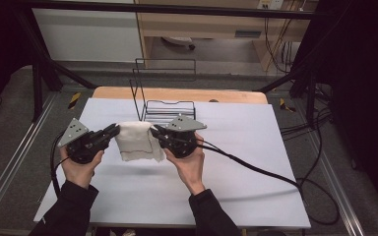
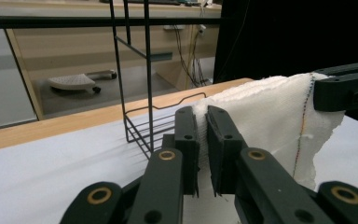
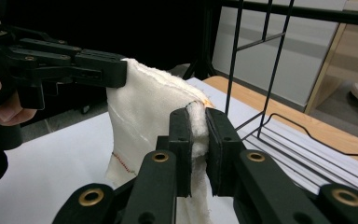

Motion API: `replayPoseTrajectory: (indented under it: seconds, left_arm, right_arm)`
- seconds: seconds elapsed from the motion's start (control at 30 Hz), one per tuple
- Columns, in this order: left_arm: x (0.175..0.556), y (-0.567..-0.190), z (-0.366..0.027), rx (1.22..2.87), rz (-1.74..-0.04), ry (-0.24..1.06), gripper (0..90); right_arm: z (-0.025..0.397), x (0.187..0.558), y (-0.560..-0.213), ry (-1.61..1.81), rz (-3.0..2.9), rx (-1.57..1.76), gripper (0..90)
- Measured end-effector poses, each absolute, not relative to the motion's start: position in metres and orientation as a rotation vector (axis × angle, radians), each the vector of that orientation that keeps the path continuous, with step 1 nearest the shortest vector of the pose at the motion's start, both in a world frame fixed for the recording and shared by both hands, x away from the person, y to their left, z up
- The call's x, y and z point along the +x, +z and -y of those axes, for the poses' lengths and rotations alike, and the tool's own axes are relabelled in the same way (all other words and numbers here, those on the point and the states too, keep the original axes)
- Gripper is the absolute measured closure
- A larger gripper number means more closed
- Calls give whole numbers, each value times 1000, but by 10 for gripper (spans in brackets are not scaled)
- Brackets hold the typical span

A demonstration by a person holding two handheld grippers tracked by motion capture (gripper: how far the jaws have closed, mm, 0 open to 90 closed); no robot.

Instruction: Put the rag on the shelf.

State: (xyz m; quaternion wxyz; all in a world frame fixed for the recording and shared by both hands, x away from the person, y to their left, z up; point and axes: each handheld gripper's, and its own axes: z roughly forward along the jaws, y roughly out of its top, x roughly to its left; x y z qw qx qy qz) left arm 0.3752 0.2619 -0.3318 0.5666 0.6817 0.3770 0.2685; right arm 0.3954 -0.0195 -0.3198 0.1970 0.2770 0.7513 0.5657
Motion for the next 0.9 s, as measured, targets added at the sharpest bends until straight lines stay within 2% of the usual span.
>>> replayPoseTrajectory:
  seconds: [0.9]
  left_arm:
    - [387, -286, -230, 1552, -788, 676, 832]
  right_arm:
    - [52, 395, -277, 1641, -1950, 750, 819]
